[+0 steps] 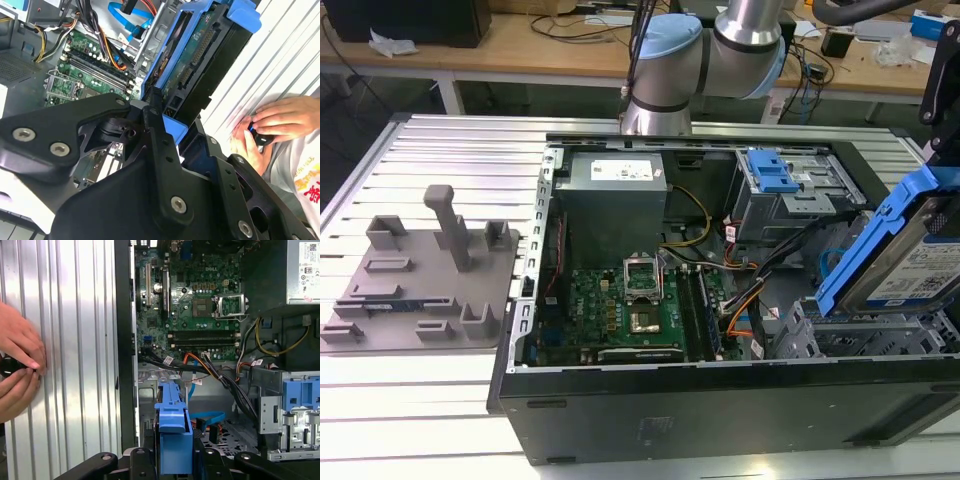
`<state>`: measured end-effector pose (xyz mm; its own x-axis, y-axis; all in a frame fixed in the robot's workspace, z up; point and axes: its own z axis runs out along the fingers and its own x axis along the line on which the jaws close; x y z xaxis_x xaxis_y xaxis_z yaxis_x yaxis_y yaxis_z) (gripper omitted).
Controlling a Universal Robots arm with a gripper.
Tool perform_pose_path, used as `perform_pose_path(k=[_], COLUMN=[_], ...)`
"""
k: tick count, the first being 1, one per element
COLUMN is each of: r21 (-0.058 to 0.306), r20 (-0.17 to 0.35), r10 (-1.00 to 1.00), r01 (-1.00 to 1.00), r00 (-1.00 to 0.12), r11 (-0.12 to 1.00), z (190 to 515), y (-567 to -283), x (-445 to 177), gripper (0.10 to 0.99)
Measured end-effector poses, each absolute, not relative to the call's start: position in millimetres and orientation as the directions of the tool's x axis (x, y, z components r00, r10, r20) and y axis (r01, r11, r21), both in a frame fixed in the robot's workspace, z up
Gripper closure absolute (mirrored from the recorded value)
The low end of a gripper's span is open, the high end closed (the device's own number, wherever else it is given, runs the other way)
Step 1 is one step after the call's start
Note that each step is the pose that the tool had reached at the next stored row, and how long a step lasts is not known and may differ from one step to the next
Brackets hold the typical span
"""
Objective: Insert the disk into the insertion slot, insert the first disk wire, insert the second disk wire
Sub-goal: 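Insert the disk into the insertion slot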
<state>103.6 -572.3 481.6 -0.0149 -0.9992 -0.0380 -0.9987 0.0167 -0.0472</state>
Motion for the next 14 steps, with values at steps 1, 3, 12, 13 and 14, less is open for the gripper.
perform_pose_path(k=[1, 3, 12, 13, 14], r21=[-0.047, -0.048, -0.046, -0.046, -0.045], r20=[-0.038, -0.038, -0.03, -0.029, -0.029], r10=[-0.999, -0.999, -0.999, -0.999, -0.999], r01=[-0.999, -0.999, -0.999, -0.999, -0.999], r00=[-0.015, -0.015, -0.015, -0.015, -0.015], r11=[0.017, 0.017, 0.016, 0.016, 0.016], z=[481.6, 481.5, 480.6, 480.4, 480.2], y=[-572.2, -572.2, -570.1, -569.3, -567.9], x=[103.6, 103.6, 104.4, 104.6, 105.1], gripper=[0.722, 0.722, 0.722, 0.722, 0.722])
